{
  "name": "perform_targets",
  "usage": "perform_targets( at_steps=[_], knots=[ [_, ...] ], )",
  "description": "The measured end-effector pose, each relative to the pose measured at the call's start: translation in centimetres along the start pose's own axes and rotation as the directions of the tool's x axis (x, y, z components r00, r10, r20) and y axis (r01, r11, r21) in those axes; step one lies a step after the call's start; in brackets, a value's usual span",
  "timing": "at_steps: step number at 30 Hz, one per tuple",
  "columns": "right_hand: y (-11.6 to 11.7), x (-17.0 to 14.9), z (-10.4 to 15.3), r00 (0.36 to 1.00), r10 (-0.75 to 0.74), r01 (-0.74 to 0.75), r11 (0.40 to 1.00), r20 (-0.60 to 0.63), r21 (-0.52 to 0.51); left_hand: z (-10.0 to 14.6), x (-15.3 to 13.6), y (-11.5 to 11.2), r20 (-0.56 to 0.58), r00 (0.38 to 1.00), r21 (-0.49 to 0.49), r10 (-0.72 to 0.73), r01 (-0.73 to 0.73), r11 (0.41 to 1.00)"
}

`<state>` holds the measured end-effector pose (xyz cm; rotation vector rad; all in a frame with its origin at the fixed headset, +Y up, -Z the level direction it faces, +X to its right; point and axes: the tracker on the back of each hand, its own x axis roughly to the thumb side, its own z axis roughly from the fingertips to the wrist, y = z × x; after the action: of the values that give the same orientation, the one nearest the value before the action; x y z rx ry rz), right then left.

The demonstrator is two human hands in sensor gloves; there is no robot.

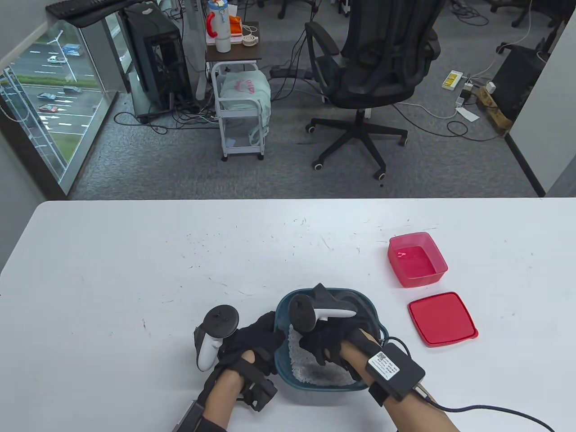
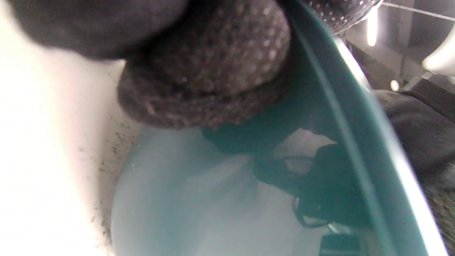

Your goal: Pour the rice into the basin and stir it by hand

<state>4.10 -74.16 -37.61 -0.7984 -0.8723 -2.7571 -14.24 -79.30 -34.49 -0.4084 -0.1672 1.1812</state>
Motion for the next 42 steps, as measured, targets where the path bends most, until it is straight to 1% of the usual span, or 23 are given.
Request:
perform_targets(
  at_steps=[2, 3, 5, 6, 9, 10, 12, 16, 17, 19, 22, 23, 25, 27, 28, 31, 33, 36, 37, 39, 40, 41, 42],
  knots=[
    [0.4, -0.2, -0.8, 0.998, 0.02, -0.015, 0.997, -0.062, 0.074, 0.0, 0.0, 0.0, 0.0, 1.0, 0.003, -0.003, 0.003, 1.0],
    [0.5, -0.3, -0.9, 0.997, 0.026, -0.019, 0.995, -0.071, 0.099, 0.0, 0.0, 0.0, -0.002, 1.0, 0.006, -0.003, 0.003, 1.0],
    [0.5, -0.4, -0.7, 0.996, 0.042, -0.036, 0.997, -0.083, 0.069, 0.1, 0.0, 0.0, -0.013, 1.0, 0.012, 0.004, -0.004, 1.0],
    [0.7, -0.6, -0.6, 0.988, 0.081, -0.068, 0.992, -0.131, 0.102, 0.1, 0.0, 0.0, -0.016, 1.0, 0.022, 0.002, -0.002, 1.0],
    [1.0, -1.1, -0.2, 0.965, 0.144, -0.101, 0.975, -0.218, 0.2, 0.2, 0.0, 0.0, -0.029, 1.0, 0.034, 0.006, -0.005, 0.999],
    [1.0, -1.2, -0.1, 0.961, 0.152, -0.101, 0.971, -0.232, 0.215, 0.2, 0.0, 0.0, -0.031, 0.999, 0.036, 0.008, -0.007, 0.999],
    [1.4, -1.3, 0.3, 0.952, 0.162, -0.088, 0.957, -0.259, 0.278, 0.2, 0.0, 0.0, -0.035, 0.999, 0.045, 0.013, -0.011, 0.999],
    [2.3, -0.8, 1.2, 0.968, 0.126, -0.04, 0.93, -0.215, 0.364, 0.3, 0.0, 0.0, -0.037, 0.999, 0.059, 0.02, -0.018, 0.998],
    [2.5, -0.7, 1.4, 0.975, 0.096, -0.012, 0.922, -0.199, 0.386, 0.4, 0.0, 0.0, -0.04, 0.999, 0.06, 0.024, -0.022, 0.998],
    [2.9, -0.5, 1.5, 0.986, 0.022, 0.052, 0.9, -0.164, 0.432, 0.4, 0.0, 0.0, -0.043, 0.999, 0.065, 0.025, -0.022, 0.998],
    [3.0, -0.3, 1.6, 0.985, -0.161, 0.173, 0.885, -0.065, 0.432, 0.5, 0.0, 0.0, -0.046, 0.998, 0.069, 0.03, -0.027, 0.997],
    [3.0, -0.2, 1.5, 0.968, -0.251, 0.231, 0.874, -0.01, 0.428, 0.5, 0.0, 0.0, -0.045, 0.998, 0.068, 0.031, -0.028, 0.997],
    [2.7, -0.2, 1.4, 0.928, -0.369, 0.313, 0.855, 0.061, 0.413, 0.5, 0.0, 0.0, -0.042, 0.999, 0.063, 0.032, -0.03, 0.998],
    [2.5, -0.6, 1.2, 0.846, -0.525, 0.442, 0.79, 0.096, 0.426, 0.5, -0.1, -0.1, -0.045, 0.998, 0.05, 0.048, -0.045, 0.998],
    [2.6, -0.8, 0.9, 0.781, -0.614, 0.516, 0.735, 0.11, 0.441, 0.5, -0.1, -0.2, -0.05, 0.997, 0.033, 0.058, -0.056, 0.998],
    [2.4, -1.3, 0.0, 0.68, -0.725, 0.627, 0.653, 0.11, 0.424, 0.5, 0.1, -0.2, -0.031, 0.999, 0.033, 0.016, -0.015, 0.999],
    [1.9, -1.8, -0.5, 0.659, -0.748, 0.669, 0.633, 0.083, 0.39, 0.6, 0.2, -0.2, -0.028, 1.0, 0.034, 0.01, -0.009, 0.999],
    [1.0, -2.7, -1.1, 0.664, -0.747, 0.717, 0.651, 0.042, 0.247, 0.6, 0.2, -0.2, -0.022, 1.0, 0.029, 0.021, -0.02, 0.999],
    [0.7, -3.0, -1.2, 0.683, -0.73, 0.716, 0.674, 0.016, 0.182, 0.6, 0.2, -0.2, -0.021, 1.0, 0.028, 0.019, -0.018, 0.999],
    [0.1, -3.4, -1.0, 0.752, -0.658, 0.659, 0.748, -0.041, 0.08, 0.6, 0.2, -0.2, -0.022, 1.0, 0.032, 0.008, -0.007, 0.999],
    [-0.1, -3.4, -0.9, 0.81, -0.58, 0.584, 0.811, -0.08, 0.035, 0.6, 0.2, -0.2, -0.022, 1.0, 0.033, 0.009, -0.008, 0.999],
    [-0.2, -3.4, -0.8, 0.843, -0.524, 0.53, 0.848, -0.12, 0.023, 0.6, 0.2, -0.2, -0.022, 1.0, 0.032, 0.016, -0.015, 0.999],
    [-0.1, -3.4, -0.7, 0.88, -0.443, 0.455, 0.89, -0.171, 0.034, 0.6, 0.2, -0.2, -0.023, 1.0, 0.031, 0.017, -0.016, 0.999]
  ],
)
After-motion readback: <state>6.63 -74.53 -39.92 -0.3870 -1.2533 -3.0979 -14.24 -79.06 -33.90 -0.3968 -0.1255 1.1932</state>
